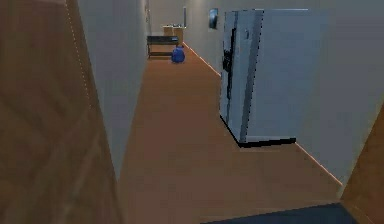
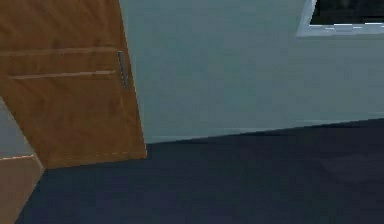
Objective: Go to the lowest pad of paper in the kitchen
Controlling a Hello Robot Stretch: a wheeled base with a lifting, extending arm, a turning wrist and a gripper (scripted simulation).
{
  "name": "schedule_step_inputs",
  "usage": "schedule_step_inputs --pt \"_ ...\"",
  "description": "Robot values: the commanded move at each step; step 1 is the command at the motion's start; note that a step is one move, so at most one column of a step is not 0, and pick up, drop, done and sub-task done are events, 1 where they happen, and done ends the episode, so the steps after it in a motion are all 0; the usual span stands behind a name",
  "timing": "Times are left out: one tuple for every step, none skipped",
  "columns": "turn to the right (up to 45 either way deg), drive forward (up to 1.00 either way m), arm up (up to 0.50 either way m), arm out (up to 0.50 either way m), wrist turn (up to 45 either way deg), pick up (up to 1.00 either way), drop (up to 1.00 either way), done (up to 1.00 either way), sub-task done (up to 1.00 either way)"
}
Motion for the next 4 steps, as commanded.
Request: schedule_step_inputs --pt "-9.0 0.0 0.0 0.0 0.0 0.0 0.0 0.0 0.0" --pt "0.0 0.15 0.0 0.0 0.0 0.0 0.0 0.0 0.0" --pt "9.0 0.0 0.0 0.0 0.0 0.0 0.0 0.0 0.0" --pt "0.0 1.0 0.0 0.0 0.0 0.0 0.0 0.0 0.0"
